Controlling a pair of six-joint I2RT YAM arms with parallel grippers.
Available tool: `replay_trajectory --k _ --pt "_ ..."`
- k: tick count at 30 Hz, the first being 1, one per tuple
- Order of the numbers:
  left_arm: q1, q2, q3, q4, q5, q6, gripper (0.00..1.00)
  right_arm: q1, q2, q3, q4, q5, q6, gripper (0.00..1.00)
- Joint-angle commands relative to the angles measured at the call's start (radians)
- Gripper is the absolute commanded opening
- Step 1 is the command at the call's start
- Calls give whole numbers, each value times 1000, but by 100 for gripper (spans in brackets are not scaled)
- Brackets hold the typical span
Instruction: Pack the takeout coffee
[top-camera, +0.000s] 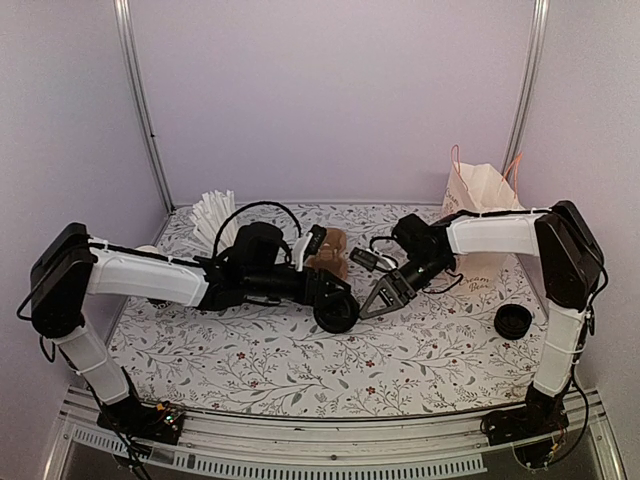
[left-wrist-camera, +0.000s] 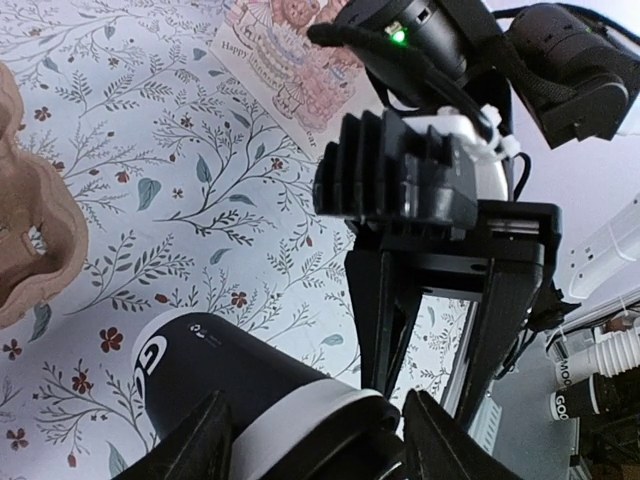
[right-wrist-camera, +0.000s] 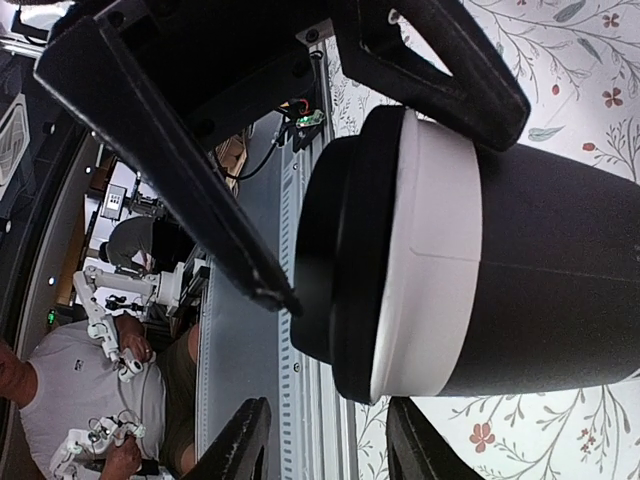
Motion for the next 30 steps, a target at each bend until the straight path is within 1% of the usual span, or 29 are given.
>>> replay_trajectory --k 1,5,14,20,24,27,28,30 --pt "-11 0 51 -83 17 65 62 5 -43 6 0 8 -28 42" --pt "-11 -11 54 -103 -3 78 64 5 -37 10 0 23 -28 42" --pt "-12 33 74 -108 -5 73 63 5 -21 22 6 57 -23 42" --pt "-12 41 97 -126 -37 107 64 5 -15 38 -4 78 -42 41" --pt "-14 -47 62 -179 -125 146 65 7 -52 39 -8 116 -90 41" --pt "-22 -175 -12 -253 -228 158 68 21 -115 35 -24 146 -182 45" --pt "-26 -227 -49 -269 -262 155 70 37 -132 37 -32 179 -221 49" --pt "-31 -362 -129 -291 -313 138 72 91 -181 41 -47 301 -321 54"
